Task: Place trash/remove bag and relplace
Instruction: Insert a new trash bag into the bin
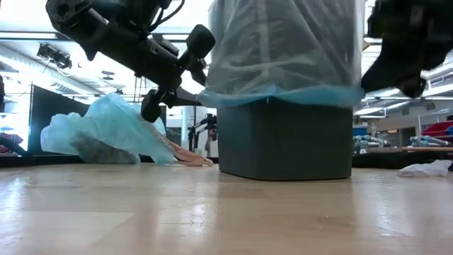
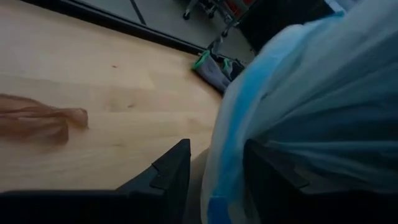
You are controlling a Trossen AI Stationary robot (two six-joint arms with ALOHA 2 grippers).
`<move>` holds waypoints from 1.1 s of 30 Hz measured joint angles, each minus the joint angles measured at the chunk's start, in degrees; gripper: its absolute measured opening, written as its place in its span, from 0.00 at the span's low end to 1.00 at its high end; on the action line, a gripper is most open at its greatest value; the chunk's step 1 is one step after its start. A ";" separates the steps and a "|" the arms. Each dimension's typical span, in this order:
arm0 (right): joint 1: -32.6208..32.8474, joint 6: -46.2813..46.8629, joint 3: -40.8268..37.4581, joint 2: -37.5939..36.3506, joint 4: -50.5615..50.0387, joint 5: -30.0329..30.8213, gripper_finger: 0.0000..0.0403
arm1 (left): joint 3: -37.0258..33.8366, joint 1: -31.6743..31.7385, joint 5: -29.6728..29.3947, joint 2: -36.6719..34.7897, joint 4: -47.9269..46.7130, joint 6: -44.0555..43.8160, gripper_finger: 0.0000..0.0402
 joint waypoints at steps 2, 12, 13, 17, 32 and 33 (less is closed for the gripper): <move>0.67 -0.43 2.65 -1.31 -4.25 -0.06 0.00 | 0.00 -0.02 0.90 0.00 -0.11 1.79 0.39; 1.30 -2.16 24.17 -4.98 -46.21 -4.33 0.00 | 0.00 -0.04 5.66 0.00 0.04 11.47 0.39; 1.29 -2.11 25.62 -4.96 -49.14 -4.42 0.00 | 0.00 -0.04 5.66 0.00 0.10 11.49 0.39; 1.30 -2.17 31.17 -4.96 -56.41 -4.46 0.00 | 0.00 -0.04 6.18 0.00 0.05 11.50 0.39; -4.55 -27.77 59.48 3.58 -53.75 -6.34 0.00 | 0.00 -0.15 22.61 0.00 1.43 15.04 0.39; -6.14 -29.84 60.84 4.86 -53.77 -8.07 0.00 | 0.00 -0.15 22.96 0.00 1.44 15.86 0.39</move>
